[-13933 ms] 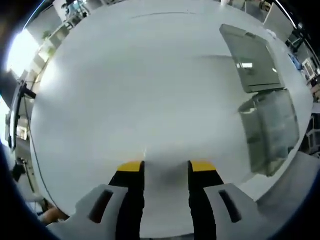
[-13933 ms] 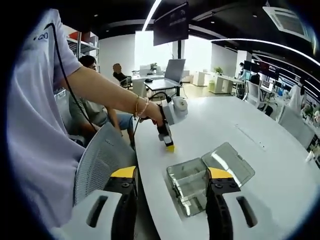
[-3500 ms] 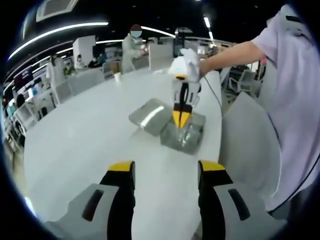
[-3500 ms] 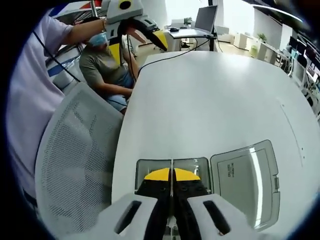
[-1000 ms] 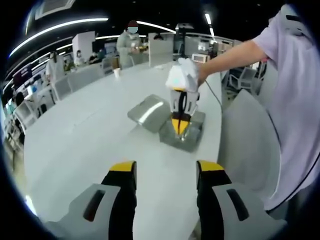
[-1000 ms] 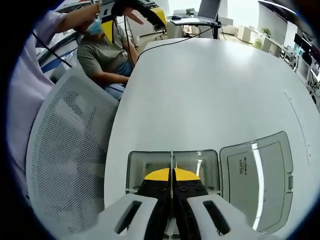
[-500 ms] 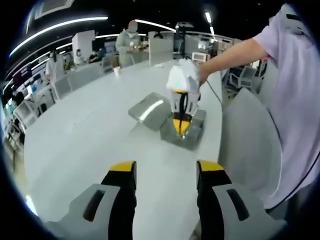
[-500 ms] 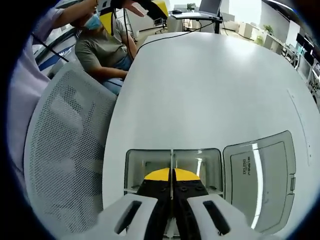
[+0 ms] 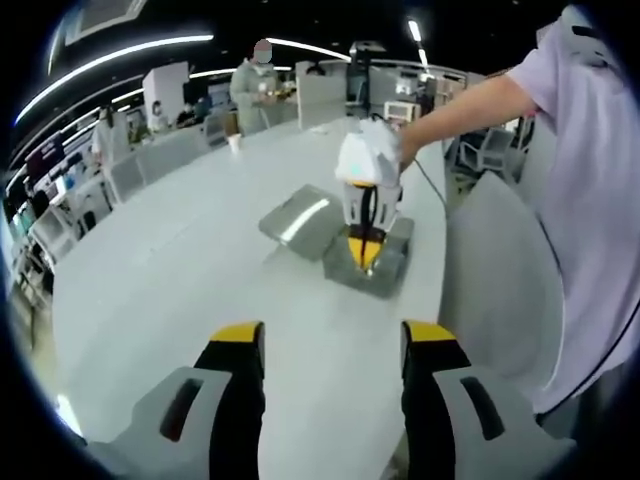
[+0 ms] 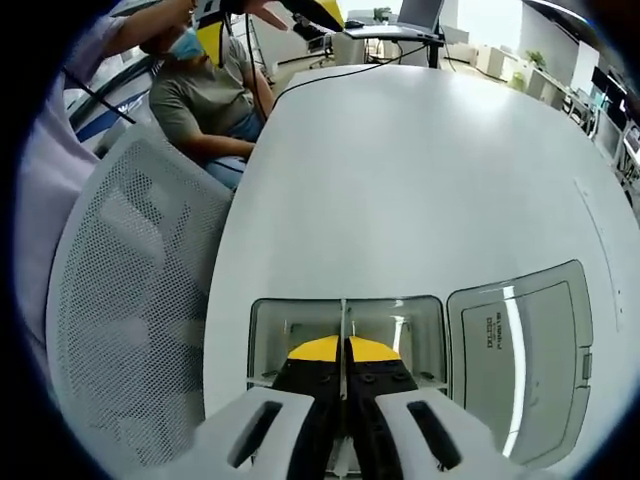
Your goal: Insert the divider into the dual guide fixture by aligning both edges with the guide slots and pushing it downward to the bottom, including one-sided entry, uneven engagement, binding, and posture correction.
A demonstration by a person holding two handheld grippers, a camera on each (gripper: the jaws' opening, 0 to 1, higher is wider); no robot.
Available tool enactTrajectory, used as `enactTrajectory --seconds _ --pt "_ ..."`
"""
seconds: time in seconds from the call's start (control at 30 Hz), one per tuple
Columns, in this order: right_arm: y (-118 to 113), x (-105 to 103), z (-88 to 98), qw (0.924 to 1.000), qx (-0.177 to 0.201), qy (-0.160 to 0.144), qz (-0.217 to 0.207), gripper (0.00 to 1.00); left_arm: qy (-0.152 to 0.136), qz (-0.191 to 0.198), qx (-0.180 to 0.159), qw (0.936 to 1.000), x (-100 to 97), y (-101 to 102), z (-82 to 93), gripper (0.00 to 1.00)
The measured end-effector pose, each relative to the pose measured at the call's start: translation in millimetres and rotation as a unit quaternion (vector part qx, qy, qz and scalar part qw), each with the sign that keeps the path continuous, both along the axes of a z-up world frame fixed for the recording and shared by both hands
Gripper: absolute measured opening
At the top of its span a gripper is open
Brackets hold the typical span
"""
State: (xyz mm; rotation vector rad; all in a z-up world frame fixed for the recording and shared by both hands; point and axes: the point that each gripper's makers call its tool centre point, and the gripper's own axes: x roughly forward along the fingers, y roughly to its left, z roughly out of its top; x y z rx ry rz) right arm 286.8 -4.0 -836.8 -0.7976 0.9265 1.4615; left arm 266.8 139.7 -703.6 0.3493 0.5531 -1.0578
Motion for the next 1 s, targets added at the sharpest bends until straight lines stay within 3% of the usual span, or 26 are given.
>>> enactTrajectory --seconds 0.43,0.63,1.0 --pt "-0.5 0.0 -1.6 0.9999 -0.006 0.008 -0.003 0.0 0.003 0.0 0.007 1.0 -2.3 4.5 0.2 0.57" --pt "0.2 -0.5 -8.1 0.9997 -0.021 -0.005 0.01 0.0 0.003 0.0 0.007 1.0 -1.8 4.3 5.2 0.59" --pt "-3.0 0.7 0.1 0.9999 -0.014 -0.006 -0.001 0.03 0.002 0.0 0.005 1.0 -3.6 -0.2 9.3 0.6"
